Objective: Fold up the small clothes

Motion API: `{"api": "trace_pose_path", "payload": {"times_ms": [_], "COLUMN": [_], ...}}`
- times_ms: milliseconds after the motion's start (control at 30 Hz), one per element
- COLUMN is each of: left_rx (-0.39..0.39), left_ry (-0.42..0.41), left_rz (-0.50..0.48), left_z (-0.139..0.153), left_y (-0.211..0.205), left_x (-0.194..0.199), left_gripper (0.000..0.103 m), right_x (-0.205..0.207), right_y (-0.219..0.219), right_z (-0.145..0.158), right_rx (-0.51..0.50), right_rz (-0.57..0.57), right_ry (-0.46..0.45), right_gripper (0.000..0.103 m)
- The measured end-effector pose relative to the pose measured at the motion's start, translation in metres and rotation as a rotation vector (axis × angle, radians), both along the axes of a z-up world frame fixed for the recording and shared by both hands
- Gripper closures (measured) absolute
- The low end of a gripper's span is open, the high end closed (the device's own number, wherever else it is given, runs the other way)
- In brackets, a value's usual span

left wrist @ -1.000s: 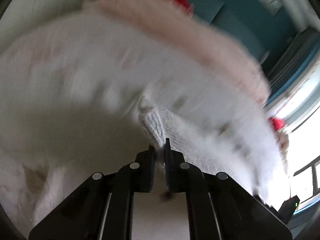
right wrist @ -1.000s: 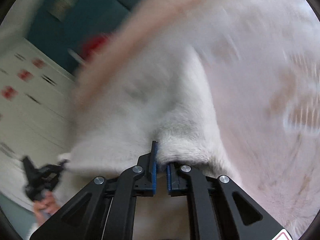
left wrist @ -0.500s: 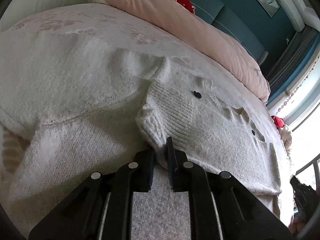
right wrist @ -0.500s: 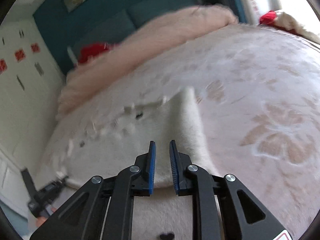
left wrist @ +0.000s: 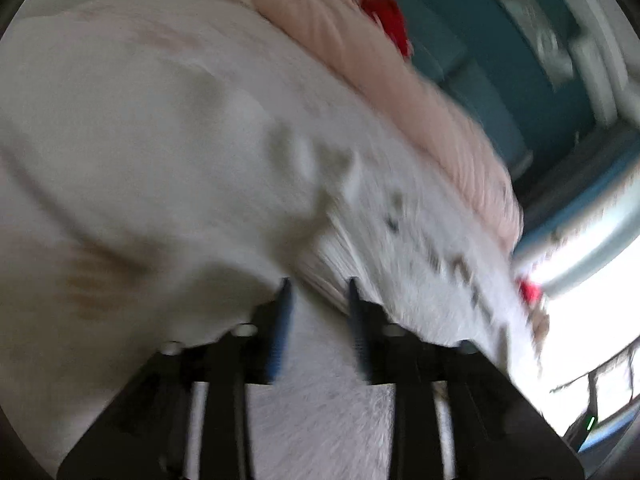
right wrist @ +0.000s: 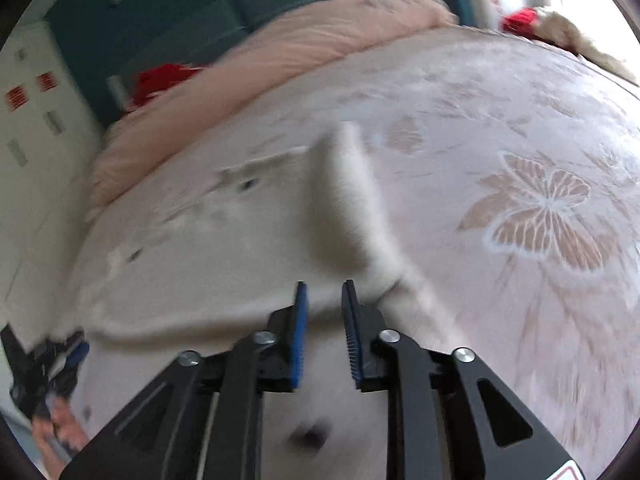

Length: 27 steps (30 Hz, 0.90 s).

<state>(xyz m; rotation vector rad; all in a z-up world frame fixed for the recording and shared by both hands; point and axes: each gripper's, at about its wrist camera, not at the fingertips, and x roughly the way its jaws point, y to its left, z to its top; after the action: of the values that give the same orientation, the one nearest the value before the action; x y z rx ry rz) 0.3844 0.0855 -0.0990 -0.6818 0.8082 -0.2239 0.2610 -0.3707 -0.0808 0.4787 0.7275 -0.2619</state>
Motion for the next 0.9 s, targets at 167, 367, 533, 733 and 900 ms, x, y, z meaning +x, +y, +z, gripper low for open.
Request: {"api": "trace_pose_path", "payload": {"times_ms": [167, 367, 533, 733, 900], "left_rx": [0.098, 0.042, -0.007, 0.105, 0.14], "left_ry": [0.04, 0.163, 0.16, 0.125, -0.139], "left_rz": [0.266, 0.626, 0.68, 0.573, 0.321], "left_z": [0.022, 0.013, 0.004, 0.039, 0.144], "left_y": [0.136, 0.292, 0.328, 0.29, 0.175], "left_x": [-0.015, -0.014, 0.013, 0.049, 0.049], "left_gripper": [0.033, 0.018, 0.061, 0.094, 0.095], "right_x": [-0.043, -0.041, -0.046, -0.048, -0.049], "right_y": [0.059, 0.075, 0.097, 0.1, 0.099], "right_z": [-0.031, -0.046, -0.043, -0.048, -0.049], "right_rx": [-0.118, -0.164, -0.225, -0.238, -0.229], "right_rz": [0.141, 0.193, 0.198, 0.196, 0.194], "right_ry": [0.065, 0.117, 0.119, 0.115, 0.104], "right_gripper": [0.057, 0.033, 0.029, 0.027, 0.026]}}
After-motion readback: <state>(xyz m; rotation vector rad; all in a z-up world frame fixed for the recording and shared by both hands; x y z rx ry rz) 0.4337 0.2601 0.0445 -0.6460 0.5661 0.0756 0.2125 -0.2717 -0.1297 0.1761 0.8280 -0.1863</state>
